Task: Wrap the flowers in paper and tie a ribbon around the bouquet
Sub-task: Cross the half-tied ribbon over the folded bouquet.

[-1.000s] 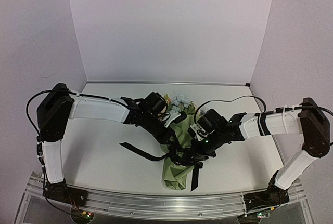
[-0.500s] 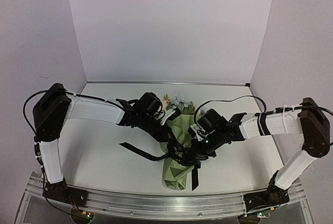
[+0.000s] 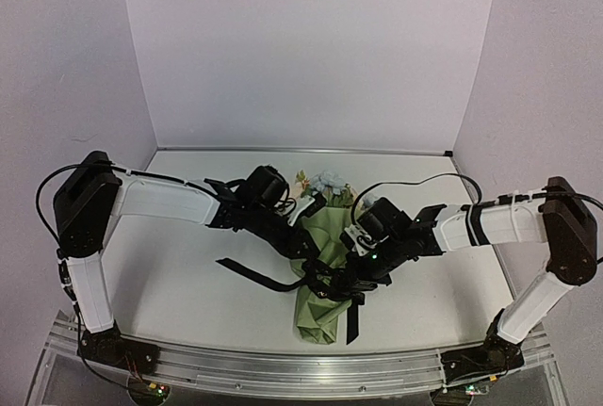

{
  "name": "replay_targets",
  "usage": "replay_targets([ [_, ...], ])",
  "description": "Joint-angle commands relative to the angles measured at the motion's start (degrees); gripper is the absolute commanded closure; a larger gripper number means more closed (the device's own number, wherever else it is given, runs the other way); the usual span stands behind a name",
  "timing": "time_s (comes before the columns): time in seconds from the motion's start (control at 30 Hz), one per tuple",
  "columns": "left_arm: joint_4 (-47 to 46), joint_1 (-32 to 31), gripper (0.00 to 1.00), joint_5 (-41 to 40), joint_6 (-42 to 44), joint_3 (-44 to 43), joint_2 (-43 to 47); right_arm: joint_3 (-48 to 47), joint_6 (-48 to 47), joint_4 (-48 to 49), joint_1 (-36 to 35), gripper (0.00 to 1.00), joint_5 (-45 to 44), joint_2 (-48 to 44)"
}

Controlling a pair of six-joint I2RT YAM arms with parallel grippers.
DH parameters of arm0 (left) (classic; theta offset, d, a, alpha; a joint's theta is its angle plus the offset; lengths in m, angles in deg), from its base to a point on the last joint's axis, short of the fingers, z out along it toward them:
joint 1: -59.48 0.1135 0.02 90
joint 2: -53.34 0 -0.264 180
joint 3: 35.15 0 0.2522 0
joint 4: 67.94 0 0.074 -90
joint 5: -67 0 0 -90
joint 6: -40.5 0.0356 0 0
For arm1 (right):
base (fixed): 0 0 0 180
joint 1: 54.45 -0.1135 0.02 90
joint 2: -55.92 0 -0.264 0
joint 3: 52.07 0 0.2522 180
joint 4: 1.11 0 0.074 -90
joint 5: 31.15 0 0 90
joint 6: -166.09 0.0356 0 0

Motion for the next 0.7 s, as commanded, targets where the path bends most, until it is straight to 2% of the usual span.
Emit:
replay_targets([
  [0.0, 3.5, 0.3, 0.74, 1.5, 3.3, -3.0, 0.7, -0.7, -0.7, -0.2, -0.3, 1.00, -0.2, 0.5],
  [0.13, 4.6, 0.3, 0.79, -0.2, 3.3, -3.1, 0.4, -0.6, -0.7, -0.2, -0.3, 1.00, -0.2, 0.5],
  [0.27, 4.0, 0.3, 0.81, 1.9, 3.4, -2.3, 1.4, -0.5, -0.7, -0.2, -0.3, 1.00, -0.3, 0.5],
  [0.47, 5.8, 0.2, 0.74, 5.3, 4.5, -2.7, 0.7, -0.4, -0.6, -0.2, -0.3, 1.00, -0.3, 0.4],
  [0.67, 7.1, 0.2, 0.82, 7.1, 5.2, -3.0, 0.8, -0.5, -0.6, -0.2, -0.3, 1.00, -0.4, 0.5],
])
